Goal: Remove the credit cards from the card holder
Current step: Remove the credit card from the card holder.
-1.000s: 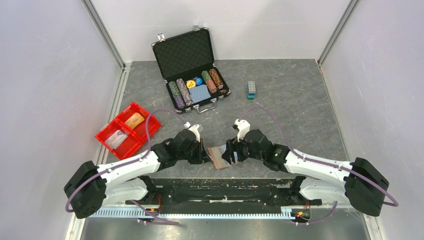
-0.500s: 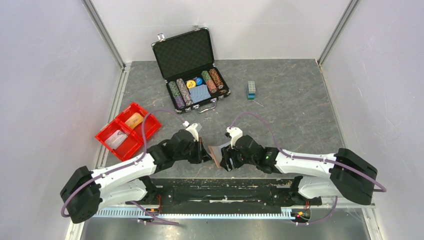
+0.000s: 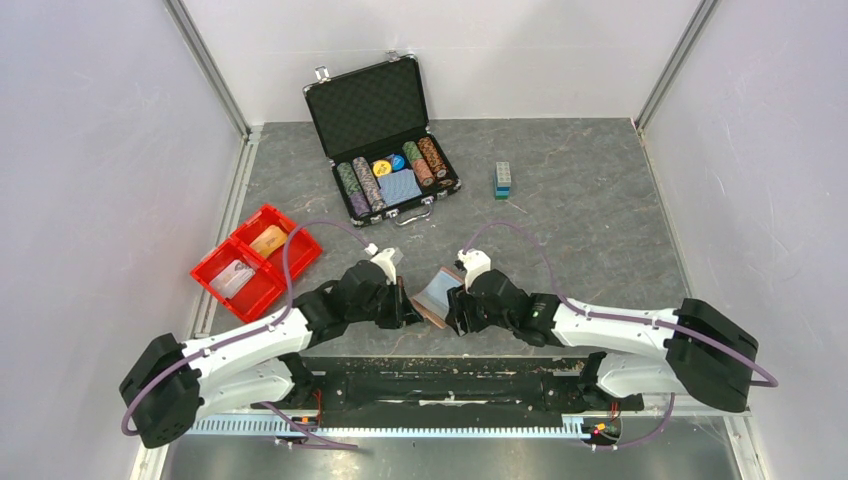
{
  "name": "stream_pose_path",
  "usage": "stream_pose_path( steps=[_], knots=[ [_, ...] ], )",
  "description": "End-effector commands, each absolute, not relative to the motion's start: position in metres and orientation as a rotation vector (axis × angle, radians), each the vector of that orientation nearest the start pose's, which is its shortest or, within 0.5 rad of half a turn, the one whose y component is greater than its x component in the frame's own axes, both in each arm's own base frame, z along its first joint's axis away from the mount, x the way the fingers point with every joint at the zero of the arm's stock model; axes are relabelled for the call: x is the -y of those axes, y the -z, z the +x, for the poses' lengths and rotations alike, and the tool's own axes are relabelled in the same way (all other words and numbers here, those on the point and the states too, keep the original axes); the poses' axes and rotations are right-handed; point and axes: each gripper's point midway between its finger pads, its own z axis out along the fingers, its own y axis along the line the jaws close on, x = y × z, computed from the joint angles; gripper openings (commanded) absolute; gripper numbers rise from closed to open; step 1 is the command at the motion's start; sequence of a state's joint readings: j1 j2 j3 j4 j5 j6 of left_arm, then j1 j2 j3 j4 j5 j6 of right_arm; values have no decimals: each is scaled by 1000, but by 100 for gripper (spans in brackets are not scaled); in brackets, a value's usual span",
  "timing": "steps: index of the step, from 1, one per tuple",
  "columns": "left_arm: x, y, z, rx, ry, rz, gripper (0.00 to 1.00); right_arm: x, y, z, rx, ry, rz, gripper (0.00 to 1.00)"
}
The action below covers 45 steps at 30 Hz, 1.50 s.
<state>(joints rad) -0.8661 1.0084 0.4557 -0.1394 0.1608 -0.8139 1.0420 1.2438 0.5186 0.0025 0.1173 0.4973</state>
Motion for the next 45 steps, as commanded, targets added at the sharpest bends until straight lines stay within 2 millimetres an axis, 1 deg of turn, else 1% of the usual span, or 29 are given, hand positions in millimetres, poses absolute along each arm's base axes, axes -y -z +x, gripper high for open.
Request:
stream_pose_path(
  steps=[1, 5, 8, 10, 14, 17, 20, 23, 25, 27, 28, 29, 30, 31, 33, 35, 37, 40, 42, 45],
  knots=[
    [263, -94, 140, -2437, 1074, 171, 2, -274, -76, 182, -2242, -561, -526, 58],
    [269, -96, 134, -2439, 1133, 203, 2, -268, -86, 189, -2206, -524, -513, 59],
    [272, -93, 127, -2454, 1164, 261, 2, -264, -95, 195, -2178, -494, -502, 59],
    [274, -91, 123, -2463, 1187, 287, 2, -259, -96, 200, -2175, -455, -489, 60],
    [273, -86, 118, -2464, 1219, 271, 2, -248, -84, 210, -2206, -404, -468, 60],
    [272, -87, 116, -2440, 1250, 260, 2, -243, -76, 213, -2229, -392, -462, 60],
    [266, -84, 118, -2442, 1200, 258, 2, -235, -72, 219, -2238, -368, -445, 60],
    [253, -73, 119, -2505, 1084, 233, 2, -232, -72, 221, -2253, -390, -448, 60],
    [238, -64, 127, -2541, 945, 147, 6, -236, -75, 219, -2253, -436, -478, 60],
    [222, -61, 135, -2541, 836, 60, 9, -243, -78, 218, -2246, -485, -511, 60],
    [216, -62, 138, -2531, 800, 18, 10, -243, -77, 218, -2252, -500, -512, 60],
    [208, -62, 143, -2514, 755, -30, 13, -245, -76, 218, -2257, -519, -518, 59],
    [202, -65, 145, -2501, 728, -64, 19, -248, -76, 216, -2258, -542, -529, 59],
    [196, -69, 149, -2476, 692, -99, 24, -251, -76, 216, -2257, -562, -540, 59],
    [183, -77, 155, -2446, 623, -142, 29, -258, -76, 215, -2252, -609, -563, 59],
    [178, -88, 160, -2409, 601, -159, 36, -259, -74, 218, -2252, -617, -561, 58],
    [185, -102, 164, -2367, 650, -134, 41, -269, -73, 217, -2249, -680, -583, 58],
    [209, -119, 163, -2332, 800, -53, 44, -278, -69, 216, -2262, -734, -597, 57],
    [226, -119, 160, -2337, 884, -7, 46, -283, -67, 216, -2267, -762, -601, 56],
    [251, -114, 156, -2377, 995, 48, 45, -285, -61, 218, -2276, -759, -595, 54]
  ],
)
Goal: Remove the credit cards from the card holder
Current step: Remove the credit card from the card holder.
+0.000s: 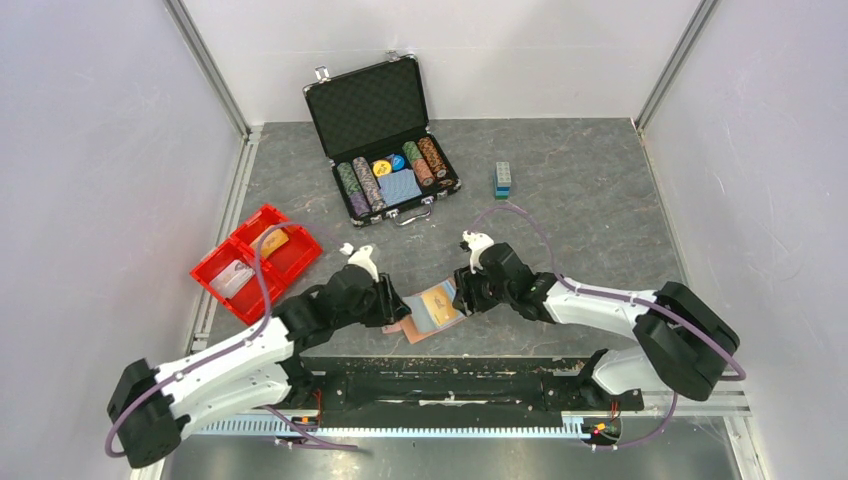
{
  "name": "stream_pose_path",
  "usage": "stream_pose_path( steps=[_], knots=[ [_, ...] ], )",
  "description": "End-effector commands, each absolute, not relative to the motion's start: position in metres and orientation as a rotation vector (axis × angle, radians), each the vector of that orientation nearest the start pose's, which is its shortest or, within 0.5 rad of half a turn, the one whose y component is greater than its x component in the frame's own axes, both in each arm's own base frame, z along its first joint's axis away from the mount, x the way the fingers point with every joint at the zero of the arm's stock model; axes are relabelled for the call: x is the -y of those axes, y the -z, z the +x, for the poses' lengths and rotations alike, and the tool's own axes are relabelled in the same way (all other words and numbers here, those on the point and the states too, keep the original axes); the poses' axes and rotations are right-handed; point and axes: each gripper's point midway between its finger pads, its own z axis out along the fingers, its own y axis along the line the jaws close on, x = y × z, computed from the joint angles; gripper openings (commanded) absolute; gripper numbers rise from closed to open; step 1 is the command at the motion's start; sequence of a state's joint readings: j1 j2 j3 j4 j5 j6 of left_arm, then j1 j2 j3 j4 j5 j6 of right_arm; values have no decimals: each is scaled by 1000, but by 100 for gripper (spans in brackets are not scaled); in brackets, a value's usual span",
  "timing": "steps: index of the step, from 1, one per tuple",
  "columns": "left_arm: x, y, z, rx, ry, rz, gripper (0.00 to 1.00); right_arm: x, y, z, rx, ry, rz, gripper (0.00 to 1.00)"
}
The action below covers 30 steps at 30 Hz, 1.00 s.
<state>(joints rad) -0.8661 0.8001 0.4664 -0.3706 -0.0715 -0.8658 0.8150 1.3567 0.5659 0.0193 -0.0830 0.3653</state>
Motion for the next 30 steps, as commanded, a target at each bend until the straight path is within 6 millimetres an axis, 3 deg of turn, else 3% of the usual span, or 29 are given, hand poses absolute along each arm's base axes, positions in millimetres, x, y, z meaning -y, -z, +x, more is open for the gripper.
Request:
stream_pose_path(
  steps=[1, 5, 13, 17, 23, 27, 30],
  knots=[
    [259, -112, 153, -2394, 1035, 66, 44, -286, -58, 219, -2286, -755, -593, 54],
    [275, -115, 157, -2381, 1095, 100, 43, -290, -48, 213, -2318, -794, -584, 50],
    [263, -88, 170, -2411, 960, 12, 42, -269, -25, 189, -2418, -817, -414, 27],
    [254, -81, 170, -2427, 901, -29, 40, -262, -21, 172, -2422, -860, -343, 23],
    [263, -84, 169, -2392, 979, 1, 40, -269, -43, 166, -2370, -933, -329, 23],
    [275, -78, 167, -2371, 1092, -38, 40, -264, -61, 185, -2342, -809, -324, 38],
    [278, -73, 168, -2364, 1112, -52, 40, -269, -71, 190, -2320, -805, -349, 40]
  ],
)
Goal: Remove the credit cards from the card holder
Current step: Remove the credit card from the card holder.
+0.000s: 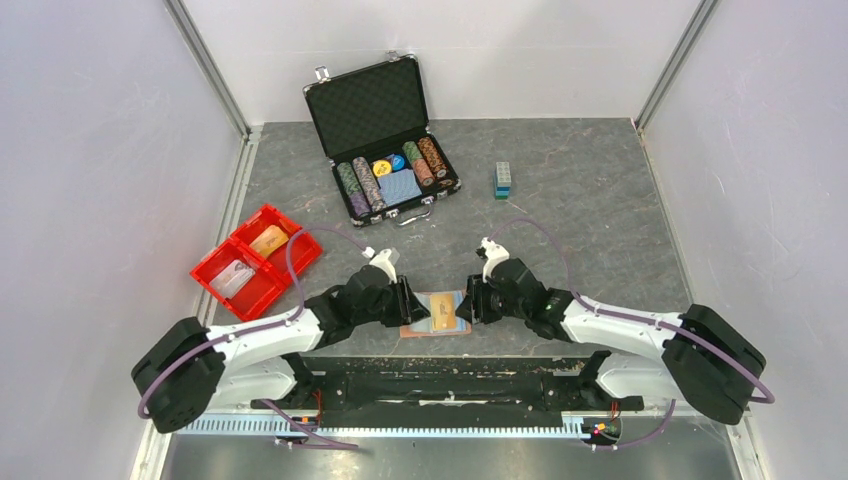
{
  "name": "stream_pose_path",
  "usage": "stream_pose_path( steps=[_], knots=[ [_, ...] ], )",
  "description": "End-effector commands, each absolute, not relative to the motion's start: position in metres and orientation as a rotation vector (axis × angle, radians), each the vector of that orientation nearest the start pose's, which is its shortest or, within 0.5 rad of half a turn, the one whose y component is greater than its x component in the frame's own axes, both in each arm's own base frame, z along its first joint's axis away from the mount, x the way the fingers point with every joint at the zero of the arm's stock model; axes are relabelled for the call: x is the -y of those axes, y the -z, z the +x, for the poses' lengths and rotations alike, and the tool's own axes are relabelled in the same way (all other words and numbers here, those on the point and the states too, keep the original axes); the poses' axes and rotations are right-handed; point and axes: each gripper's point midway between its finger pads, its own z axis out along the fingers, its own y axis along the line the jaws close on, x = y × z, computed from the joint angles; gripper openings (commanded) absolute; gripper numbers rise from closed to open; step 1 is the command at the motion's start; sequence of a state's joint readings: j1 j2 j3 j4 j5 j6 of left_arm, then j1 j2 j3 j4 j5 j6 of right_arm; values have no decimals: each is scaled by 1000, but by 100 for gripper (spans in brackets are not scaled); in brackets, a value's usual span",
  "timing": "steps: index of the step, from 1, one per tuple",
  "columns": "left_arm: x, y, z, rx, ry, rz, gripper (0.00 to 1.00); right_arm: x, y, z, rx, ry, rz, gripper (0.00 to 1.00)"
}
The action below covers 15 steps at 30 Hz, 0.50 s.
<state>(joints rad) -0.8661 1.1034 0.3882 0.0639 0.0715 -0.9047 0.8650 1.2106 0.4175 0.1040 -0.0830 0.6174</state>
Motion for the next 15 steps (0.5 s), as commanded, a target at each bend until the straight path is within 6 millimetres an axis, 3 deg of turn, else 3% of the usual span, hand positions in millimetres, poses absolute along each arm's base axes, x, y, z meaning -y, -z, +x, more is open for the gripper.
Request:
stream_pose_path(
  steps=[1, 10, 15],
  knots=[
    [278, -73, 169, -2361, 1108, -46, 40, -273, -74, 191, -2314, -817, -365, 39],
    [267, -67, 174, -2329, 1050, -56, 41, -295, -72, 193, -2295, -918, -411, 32],
    [260, -59, 175, -2328, 1009, -59, 40, -302, -56, 189, -2329, -953, -429, 32]
  ],
)
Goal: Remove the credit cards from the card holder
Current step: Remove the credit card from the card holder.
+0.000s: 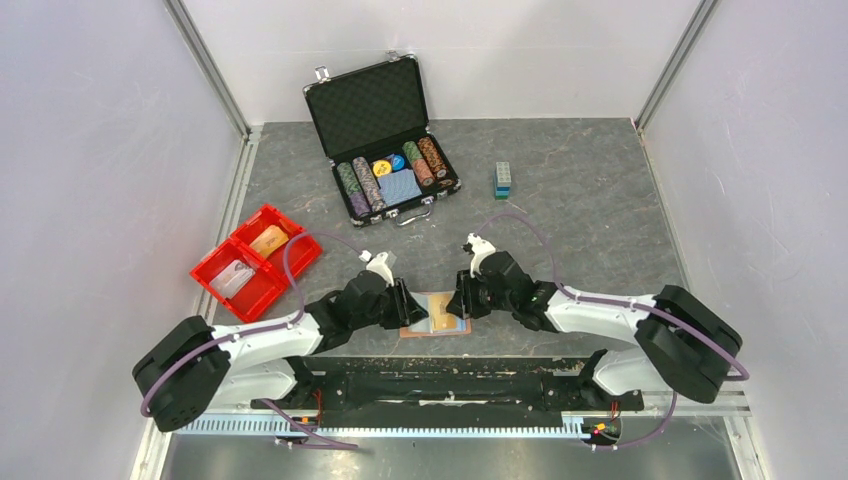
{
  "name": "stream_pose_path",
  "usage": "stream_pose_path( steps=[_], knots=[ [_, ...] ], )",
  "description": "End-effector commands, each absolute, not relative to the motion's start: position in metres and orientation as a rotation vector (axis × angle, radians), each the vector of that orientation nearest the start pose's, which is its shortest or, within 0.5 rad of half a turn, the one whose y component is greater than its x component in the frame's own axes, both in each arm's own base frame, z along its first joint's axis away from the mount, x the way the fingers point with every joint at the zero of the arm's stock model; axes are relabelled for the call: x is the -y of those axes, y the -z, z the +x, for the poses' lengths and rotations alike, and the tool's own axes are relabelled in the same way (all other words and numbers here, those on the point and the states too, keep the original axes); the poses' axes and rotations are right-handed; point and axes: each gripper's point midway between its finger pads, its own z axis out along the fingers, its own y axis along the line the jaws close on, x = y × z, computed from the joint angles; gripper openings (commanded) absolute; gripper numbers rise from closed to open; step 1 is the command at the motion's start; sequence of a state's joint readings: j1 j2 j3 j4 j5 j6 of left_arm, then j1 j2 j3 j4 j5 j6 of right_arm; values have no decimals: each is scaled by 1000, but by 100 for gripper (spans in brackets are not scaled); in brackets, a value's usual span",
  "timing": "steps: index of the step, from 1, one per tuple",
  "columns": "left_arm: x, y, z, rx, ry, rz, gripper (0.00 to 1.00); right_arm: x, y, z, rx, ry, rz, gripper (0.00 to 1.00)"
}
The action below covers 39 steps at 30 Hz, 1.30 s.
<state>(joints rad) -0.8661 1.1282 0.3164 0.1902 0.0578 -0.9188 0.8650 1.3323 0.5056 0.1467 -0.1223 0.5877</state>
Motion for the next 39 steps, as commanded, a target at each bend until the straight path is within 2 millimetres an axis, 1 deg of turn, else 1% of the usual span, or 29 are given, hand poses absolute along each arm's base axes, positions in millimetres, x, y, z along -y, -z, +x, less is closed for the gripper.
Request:
stream_pose_path(
  steps=[1, 6, 12, 15, 19, 23, 29, 34, 39],
  knots=[
    [259, -55, 175, -2329, 1006, -65, 39, -300, -50, 187, -2345, -947, -429, 32],
    [265, -51, 172, -2326, 1052, -48, 39, -286, -26, 178, -2414, -905, -396, 28],
    [273, -50, 174, -2320, 1083, -40, 41, -275, -12, 171, -2449, -883, -381, 26],
    [275, -45, 175, -2332, 1079, -41, 41, -272, -7, 168, -2461, -881, -375, 26],
    [278, -39, 174, -2343, 1088, -38, 41, -272, -7, 166, -2456, -896, -362, 26],
    [285, -40, 172, -2346, 1131, -16, 40, -274, -8, 165, -2450, -920, -360, 26],
    [290, -37, 171, -2344, 1172, -24, 38, -274, -11, 165, -2444, -928, -363, 26],
    [295, -39, 167, -2330, 1237, -34, 36, -270, -8, 164, -2448, -915, -357, 26],
    [300, -43, 168, -2323, 1271, -26, 33, -270, -9, 165, -2447, -915, -359, 26]
  ],
)
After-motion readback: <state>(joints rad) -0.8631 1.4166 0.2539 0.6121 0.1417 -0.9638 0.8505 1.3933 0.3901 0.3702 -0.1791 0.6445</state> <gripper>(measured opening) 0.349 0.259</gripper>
